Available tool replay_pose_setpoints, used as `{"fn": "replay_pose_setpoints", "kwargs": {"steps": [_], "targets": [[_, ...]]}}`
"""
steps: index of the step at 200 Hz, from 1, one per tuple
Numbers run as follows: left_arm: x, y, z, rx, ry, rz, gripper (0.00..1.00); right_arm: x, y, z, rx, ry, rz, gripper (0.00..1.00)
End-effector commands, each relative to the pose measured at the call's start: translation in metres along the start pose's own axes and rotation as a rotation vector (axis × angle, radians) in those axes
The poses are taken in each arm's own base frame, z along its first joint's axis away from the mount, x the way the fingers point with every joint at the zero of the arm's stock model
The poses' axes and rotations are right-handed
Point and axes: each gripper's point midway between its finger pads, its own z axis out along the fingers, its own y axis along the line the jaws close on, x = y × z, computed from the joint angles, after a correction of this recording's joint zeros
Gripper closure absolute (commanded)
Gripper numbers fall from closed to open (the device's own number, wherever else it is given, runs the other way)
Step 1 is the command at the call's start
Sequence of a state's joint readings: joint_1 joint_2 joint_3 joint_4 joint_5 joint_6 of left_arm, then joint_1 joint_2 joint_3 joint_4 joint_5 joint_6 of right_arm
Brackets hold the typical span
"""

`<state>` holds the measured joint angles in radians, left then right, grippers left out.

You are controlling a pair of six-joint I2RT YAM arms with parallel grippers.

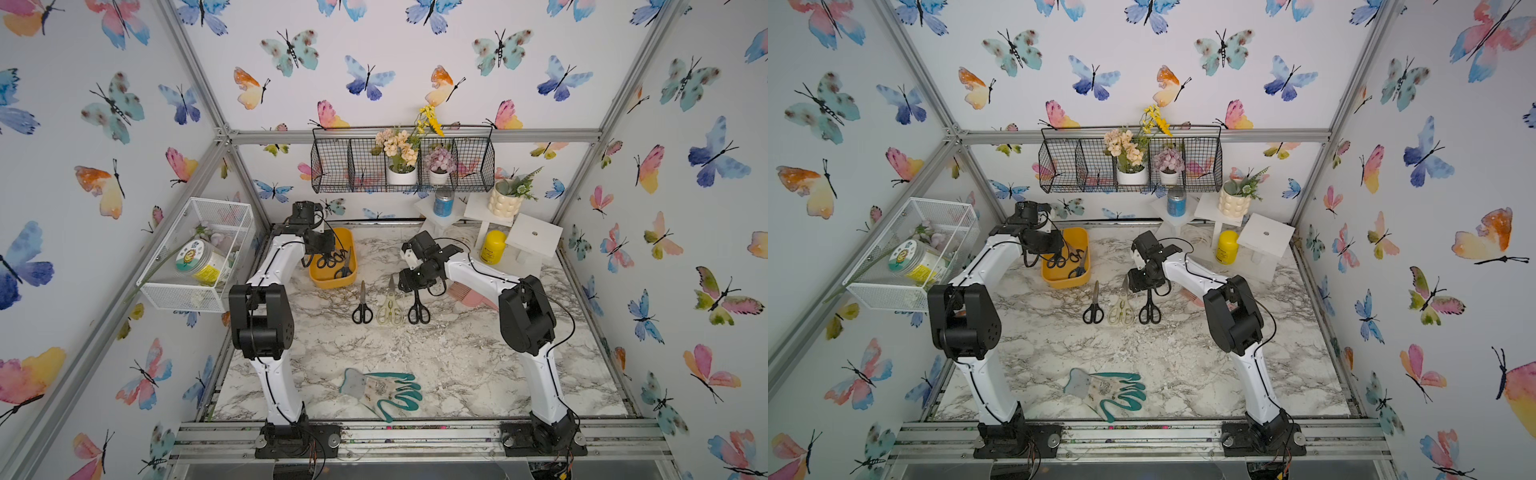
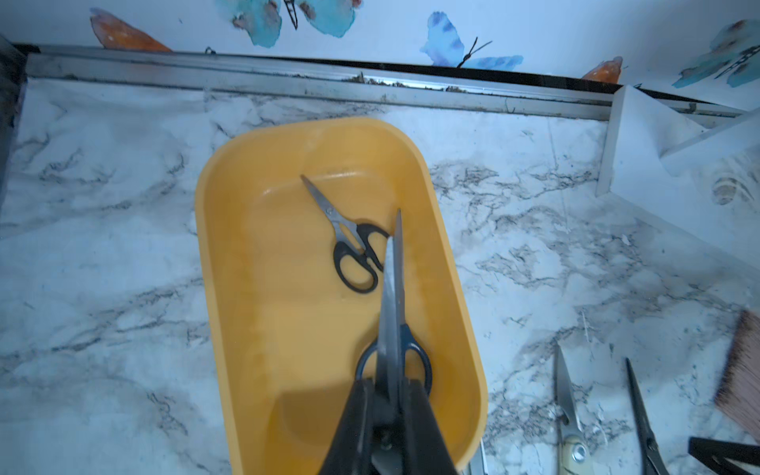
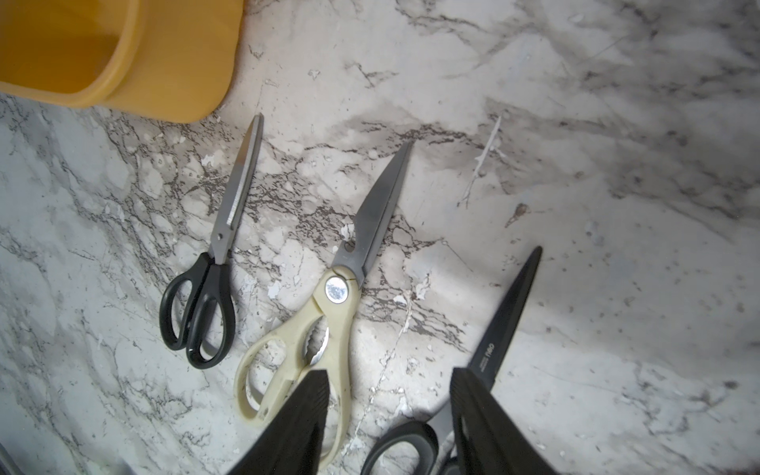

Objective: Take the scissors out of the storage box
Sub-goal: Pick up the scissors from the storage box, then place the scissors at the center of the board.

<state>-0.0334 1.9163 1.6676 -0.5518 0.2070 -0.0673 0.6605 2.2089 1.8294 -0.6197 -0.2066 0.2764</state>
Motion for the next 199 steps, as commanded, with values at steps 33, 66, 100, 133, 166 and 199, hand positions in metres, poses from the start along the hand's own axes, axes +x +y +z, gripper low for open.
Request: {"fn": "replay_pose_setpoints", "kwargs": {"steps": [33, 66, 100, 133, 166, 199], "targets": [[0.068, -0.034, -0.066, 0.107, 0.049, -0.043, 0.96, 0.001, 0.009, -0.006, -0.044, -0.009, -0.022, 0.47], [0.132, -0.052, -0.080, 0.109, 0.156, -0.007, 0.95, -0.001, 0.011, -0.008, -0.048, -0.017, -0.036, 0.47], [0.194, -0.055, -0.073, 0.102, 0.271, -0.008, 0.95, -0.001, 0.012, -0.007, -0.059, -0.017, -0.037, 0.47], [0.216, -0.038, -0.051, 0.032, 0.326, -0.016, 0.95, 0.002, 0.012, -0.009, -0.058, -0.022, -0.038, 0.47], [0.211, -0.019, -0.023, -0.064, 0.336, 0.009, 0.96, 0.005, 0.010, -0.014, -0.052, -0.032, -0.036, 0.47], [0.192, -0.011, 0.004, -0.109, 0.328, 0.026, 0.96, 0.005, 0.009, -0.017, -0.038, -0.038, -0.038, 0.47]]}}
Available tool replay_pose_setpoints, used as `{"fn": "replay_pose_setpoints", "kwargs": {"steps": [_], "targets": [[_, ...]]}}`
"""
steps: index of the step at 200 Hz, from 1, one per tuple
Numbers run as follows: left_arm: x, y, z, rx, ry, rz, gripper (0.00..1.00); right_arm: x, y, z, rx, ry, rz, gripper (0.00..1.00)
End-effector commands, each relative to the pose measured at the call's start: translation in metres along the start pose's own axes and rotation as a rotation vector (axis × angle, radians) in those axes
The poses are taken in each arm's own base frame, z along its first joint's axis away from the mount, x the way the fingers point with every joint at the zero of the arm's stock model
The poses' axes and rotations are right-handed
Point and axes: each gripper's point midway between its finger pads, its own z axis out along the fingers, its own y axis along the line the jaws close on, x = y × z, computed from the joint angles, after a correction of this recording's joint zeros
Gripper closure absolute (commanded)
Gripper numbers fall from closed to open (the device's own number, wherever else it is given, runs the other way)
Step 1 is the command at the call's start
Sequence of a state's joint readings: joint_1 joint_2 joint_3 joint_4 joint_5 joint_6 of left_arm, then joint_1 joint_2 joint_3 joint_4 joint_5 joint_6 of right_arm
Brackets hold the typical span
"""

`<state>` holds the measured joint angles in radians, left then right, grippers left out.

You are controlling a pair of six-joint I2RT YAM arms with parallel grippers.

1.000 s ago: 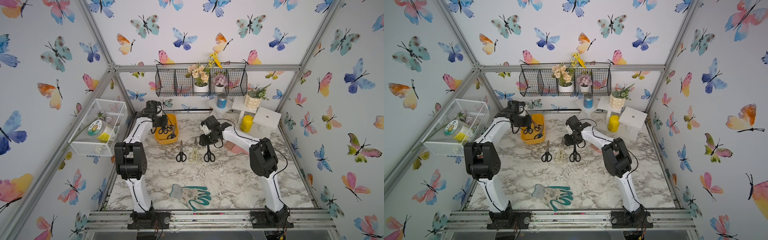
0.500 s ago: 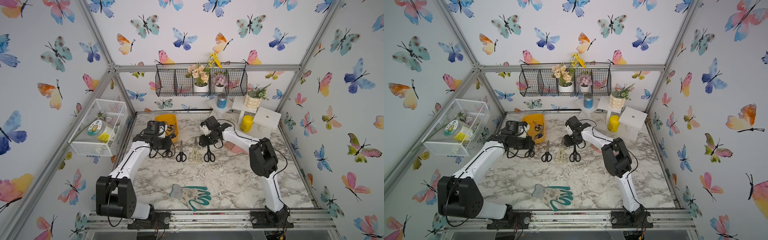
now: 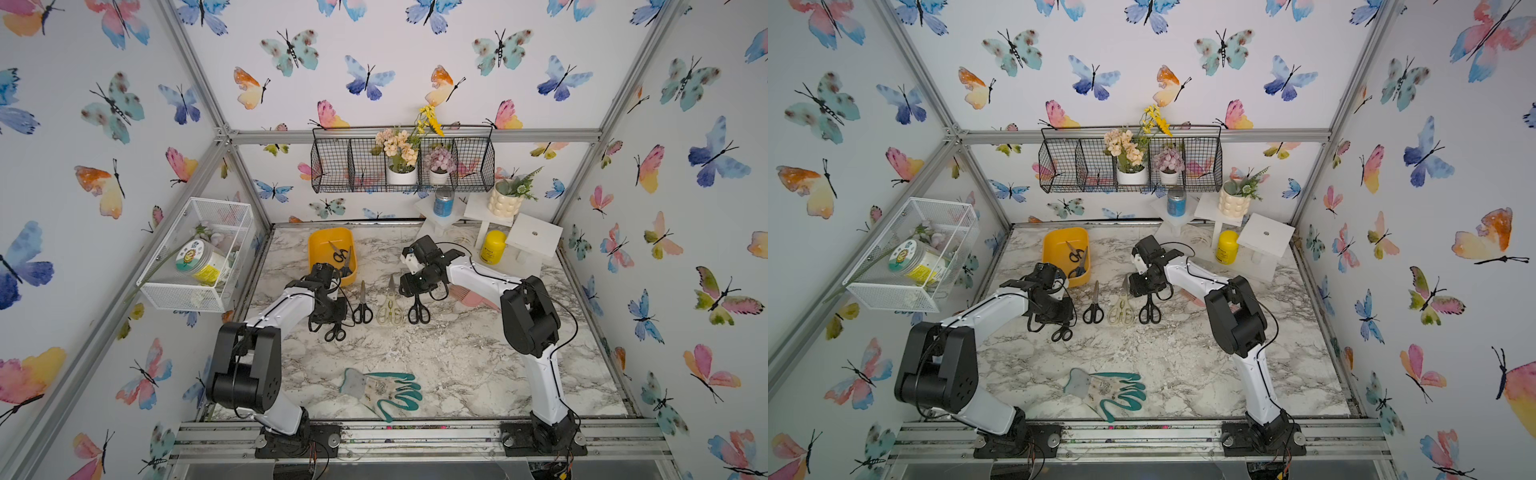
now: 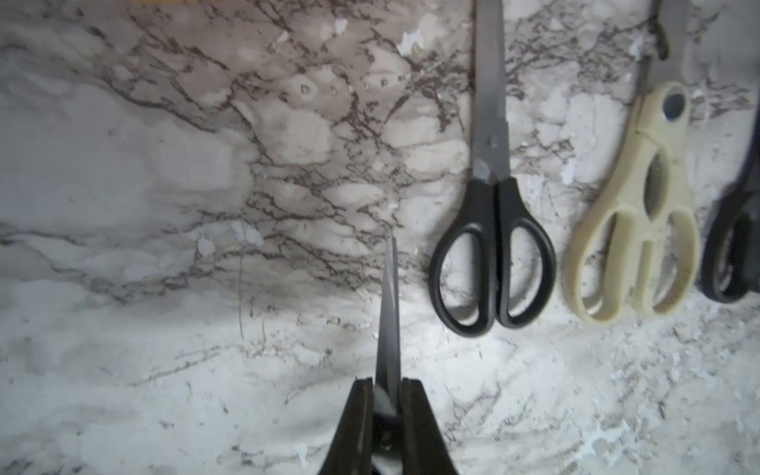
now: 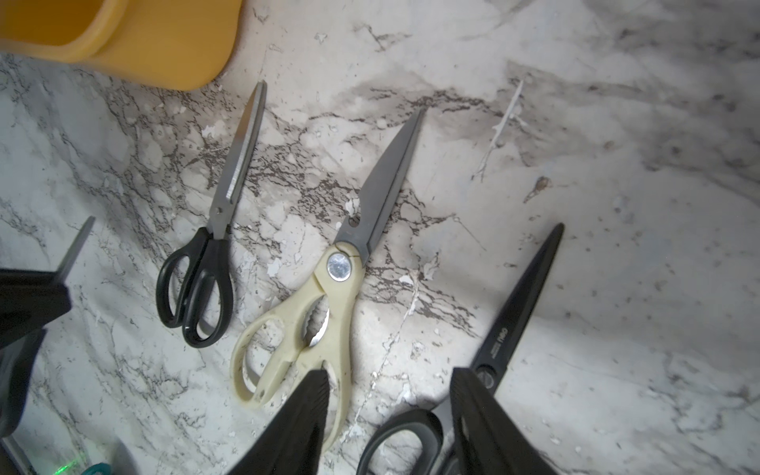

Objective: Take the scissors out of the storage box
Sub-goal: Place the scissors at the center of the board.

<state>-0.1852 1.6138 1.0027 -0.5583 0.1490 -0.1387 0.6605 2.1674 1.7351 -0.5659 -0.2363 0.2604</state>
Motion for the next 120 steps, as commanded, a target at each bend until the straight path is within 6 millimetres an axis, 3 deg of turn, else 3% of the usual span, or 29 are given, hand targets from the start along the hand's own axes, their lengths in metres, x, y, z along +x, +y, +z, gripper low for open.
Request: {"fn": "replay_pose_setpoints", "kwargs": {"steps": [1, 43, 120], "targets": [[-0.031, 0.013, 0.008, -0.081, -0.057, 0.014, 0.96, -0.009, 0.007, -0.017, -0.008, -0.045, -0.023, 0.47], [-0.058, 0.028, 0.026, -0.119, -0.069, -0.025, 0.95, -0.008, 0.006, -0.016, -0.004, -0.041, -0.019, 0.46], [-0.064, 0.026, 0.048, -0.097, -0.052, -0.022, 0.91, -0.002, 0.004, -0.011, -0.005, -0.026, -0.011, 0.46]]}}
